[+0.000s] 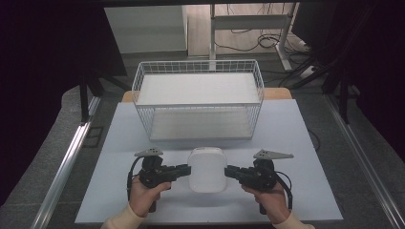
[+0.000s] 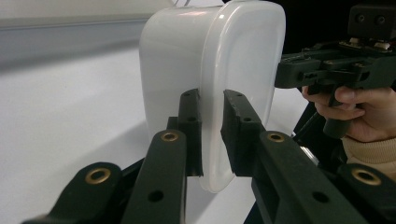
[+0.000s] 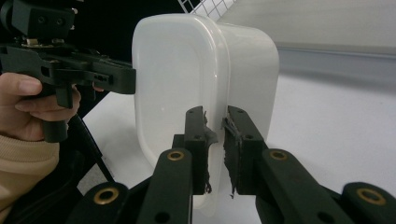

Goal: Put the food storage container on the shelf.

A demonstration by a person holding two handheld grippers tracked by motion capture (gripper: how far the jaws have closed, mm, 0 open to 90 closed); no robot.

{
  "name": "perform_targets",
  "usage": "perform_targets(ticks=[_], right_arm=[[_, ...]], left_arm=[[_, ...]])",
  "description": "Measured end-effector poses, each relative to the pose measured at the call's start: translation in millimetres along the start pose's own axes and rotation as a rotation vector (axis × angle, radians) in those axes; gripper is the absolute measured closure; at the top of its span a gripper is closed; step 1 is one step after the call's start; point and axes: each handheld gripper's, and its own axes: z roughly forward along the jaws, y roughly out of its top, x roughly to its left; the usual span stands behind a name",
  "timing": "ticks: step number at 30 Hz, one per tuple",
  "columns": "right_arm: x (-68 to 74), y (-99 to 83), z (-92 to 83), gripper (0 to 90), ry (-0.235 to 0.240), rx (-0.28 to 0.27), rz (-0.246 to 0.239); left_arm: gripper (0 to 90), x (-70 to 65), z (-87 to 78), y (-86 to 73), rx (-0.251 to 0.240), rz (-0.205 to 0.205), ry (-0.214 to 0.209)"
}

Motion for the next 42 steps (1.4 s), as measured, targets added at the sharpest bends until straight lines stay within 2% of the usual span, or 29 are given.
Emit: perform_targets(ticks=[11, 22, 27, 31, 42], right_arm=[[6.5, 6.0, -4.6, 79.4, -0.005, -0.010, -0.049], [10.3, 18.8, -8.7, 79.4, -0.005, -0.029, -0.094], [11.6, 26.8, -8.1, 79.2, -0.006, -0.038, -0.114], [11.6, 34.4, -9.0, 79.2, 0.004, -0.045, -0.118], [15.2, 59.4, -11.6, 79.2, 0.028, -0.089, -0.145]], left_arm=[[78.5, -7.0, -6.3, 6.3, -0.017, 0.041, 0.007], [78.4, -13.1, -13.9, 19.0, -0.043, 0.072, 0.011], [78.6, -15.3, -19.0, 27.6, -0.059, 0.095, 0.010], [78.6, -15.0, -21.3, 34.1, -0.065, 0.093, 0.002], [79.1, -23.9, -34.5, 55.1, -0.105, 0.133, 0.018]])
